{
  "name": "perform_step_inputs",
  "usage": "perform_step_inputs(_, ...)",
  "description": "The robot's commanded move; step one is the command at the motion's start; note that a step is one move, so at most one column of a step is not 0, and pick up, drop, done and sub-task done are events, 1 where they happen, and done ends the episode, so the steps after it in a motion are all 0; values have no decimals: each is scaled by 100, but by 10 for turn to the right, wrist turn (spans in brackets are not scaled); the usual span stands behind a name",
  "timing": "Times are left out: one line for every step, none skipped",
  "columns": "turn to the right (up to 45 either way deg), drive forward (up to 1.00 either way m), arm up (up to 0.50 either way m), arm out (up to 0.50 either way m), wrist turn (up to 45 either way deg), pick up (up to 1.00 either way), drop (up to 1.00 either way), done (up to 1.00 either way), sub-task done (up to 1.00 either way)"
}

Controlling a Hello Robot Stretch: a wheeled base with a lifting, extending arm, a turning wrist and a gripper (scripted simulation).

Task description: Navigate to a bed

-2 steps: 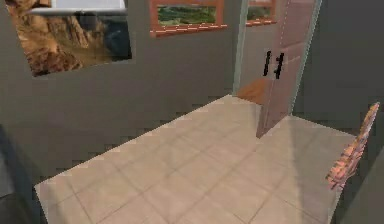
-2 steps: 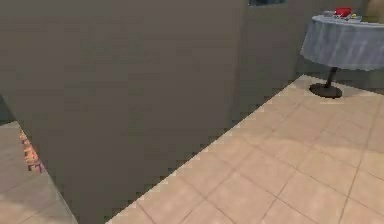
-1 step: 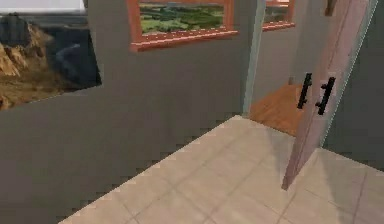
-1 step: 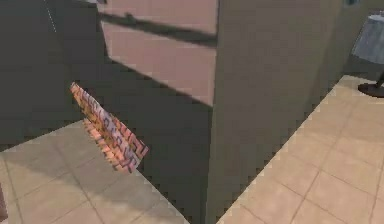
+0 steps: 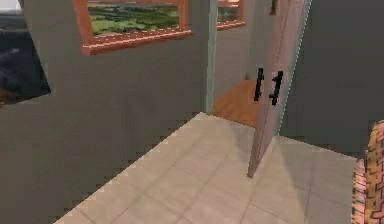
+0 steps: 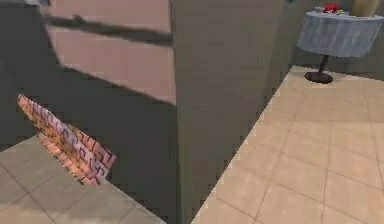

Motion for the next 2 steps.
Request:
perform_step_inputs(0,100,0,0,0,0,0,0,0)
perform_step_inputs(30,0,0,0,0,0,0,0,0)
